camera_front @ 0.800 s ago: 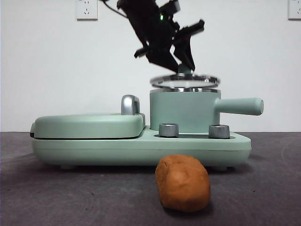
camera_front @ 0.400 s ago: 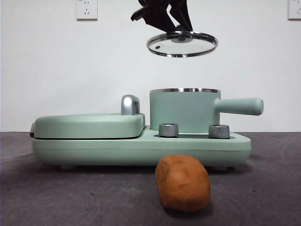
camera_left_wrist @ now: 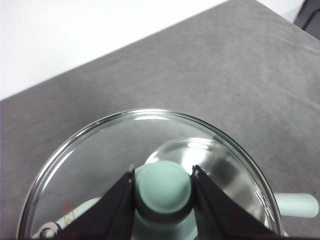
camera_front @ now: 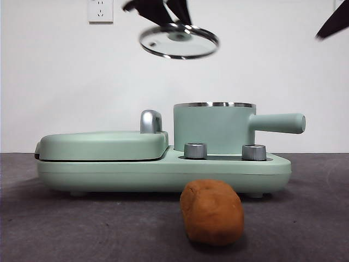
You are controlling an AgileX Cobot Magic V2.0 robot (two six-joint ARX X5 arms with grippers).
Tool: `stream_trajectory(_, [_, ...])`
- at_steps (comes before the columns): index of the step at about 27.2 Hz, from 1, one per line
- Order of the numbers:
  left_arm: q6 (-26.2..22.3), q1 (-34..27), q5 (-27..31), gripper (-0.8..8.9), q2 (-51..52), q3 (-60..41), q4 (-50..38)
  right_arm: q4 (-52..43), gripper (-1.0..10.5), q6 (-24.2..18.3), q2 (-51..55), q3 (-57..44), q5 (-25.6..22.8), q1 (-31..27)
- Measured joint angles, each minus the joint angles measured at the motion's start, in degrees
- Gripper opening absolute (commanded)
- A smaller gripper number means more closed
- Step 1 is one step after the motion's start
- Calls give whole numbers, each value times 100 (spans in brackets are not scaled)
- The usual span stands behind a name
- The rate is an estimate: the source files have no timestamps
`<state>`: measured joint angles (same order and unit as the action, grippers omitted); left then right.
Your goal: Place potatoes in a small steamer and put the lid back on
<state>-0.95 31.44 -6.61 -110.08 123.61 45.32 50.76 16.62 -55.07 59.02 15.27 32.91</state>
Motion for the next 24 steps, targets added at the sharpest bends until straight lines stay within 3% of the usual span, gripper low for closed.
stream_trajectory(7, [-66,-433,4,18,361,2,337,-374,486,577,-1246,0,-935,1215])
stream_trajectory(16, [-103,-745,4,18,509,2,472,-662,486,1283,-2704,2,-1132,1681])
stream_trajectory(22, [-103,-776,2,18,579,4,557,-1029,481,1386,-3609,4,-918,1692])
stream_trajectory(24, [-103,-776,2,18,579,4,553,-1119,354,1386,-3864,4,-909,1692])
